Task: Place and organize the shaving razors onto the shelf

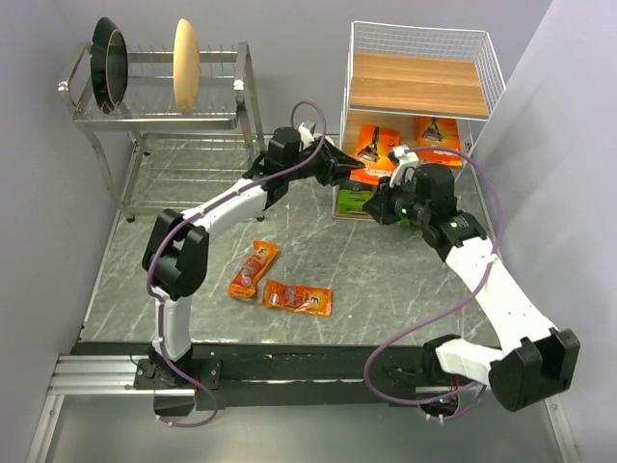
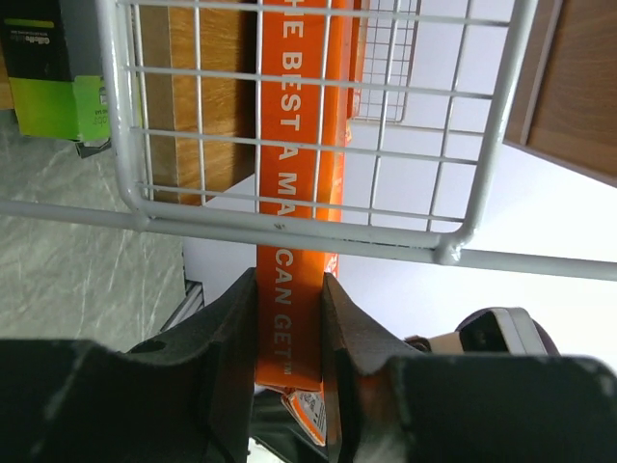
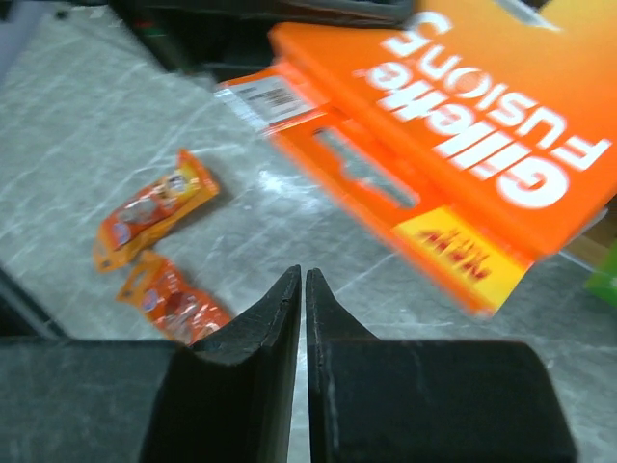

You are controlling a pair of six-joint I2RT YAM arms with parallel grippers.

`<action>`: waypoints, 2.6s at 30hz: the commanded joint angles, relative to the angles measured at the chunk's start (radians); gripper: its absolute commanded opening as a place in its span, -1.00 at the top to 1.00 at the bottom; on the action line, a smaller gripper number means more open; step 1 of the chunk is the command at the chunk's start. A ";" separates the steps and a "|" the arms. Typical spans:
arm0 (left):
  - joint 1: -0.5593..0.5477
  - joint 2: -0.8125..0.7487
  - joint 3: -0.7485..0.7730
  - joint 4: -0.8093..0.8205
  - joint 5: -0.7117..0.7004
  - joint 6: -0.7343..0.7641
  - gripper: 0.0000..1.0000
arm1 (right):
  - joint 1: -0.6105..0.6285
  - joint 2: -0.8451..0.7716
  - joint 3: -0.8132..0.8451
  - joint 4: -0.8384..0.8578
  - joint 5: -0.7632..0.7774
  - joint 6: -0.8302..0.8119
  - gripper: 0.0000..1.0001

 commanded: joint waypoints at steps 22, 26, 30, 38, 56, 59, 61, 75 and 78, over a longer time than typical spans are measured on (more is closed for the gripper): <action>0.022 -0.071 -0.016 -0.134 -0.030 -0.031 -0.56 | 0.013 0.195 0.181 0.134 0.264 -0.021 0.78; 0.049 -0.099 -0.025 -0.141 -0.013 0.003 -0.99 | 0.018 0.215 0.193 0.147 0.259 -0.021 0.79; 0.092 -0.137 -0.063 -0.134 0.018 0.049 -0.99 | 0.024 0.241 0.205 0.172 0.261 -0.020 0.78; 0.149 -0.211 -0.150 -0.138 0.038 0.092 -0.99 | 0.056 0.270 0.224 0.223 0.262 -0.013 0.78; 0.157 -0.225 -0.200 -0.146 0.016 0.089 -0.99 | 0.111 0.272 0.136 0.394 0.479 0.046 0.69; 0.157 -0.220 -0.204 -0.141 0.018 0.090 -0.99 | 0.118 0.276 0.129 0.411 0.479 0.049 0.69; 0.157 -0.219 -0.206 -0.138 0.018 0.101 -0.99 | 0.118 0.276 0.124 0.424 0.465 0.051 0.65; 0.166 -0.266 -0.115 -0.370 0.146 0.714 -0.99 | 0.118 -0.207 -0.184 0.013 0.047 -0.251 -0.59; 0.161 -0.274 -0.108 -0.592 0.222 0.984 -0.99 | 0.119 -0.212 -0.224 -0.084 -0.206 -0.369 -0.67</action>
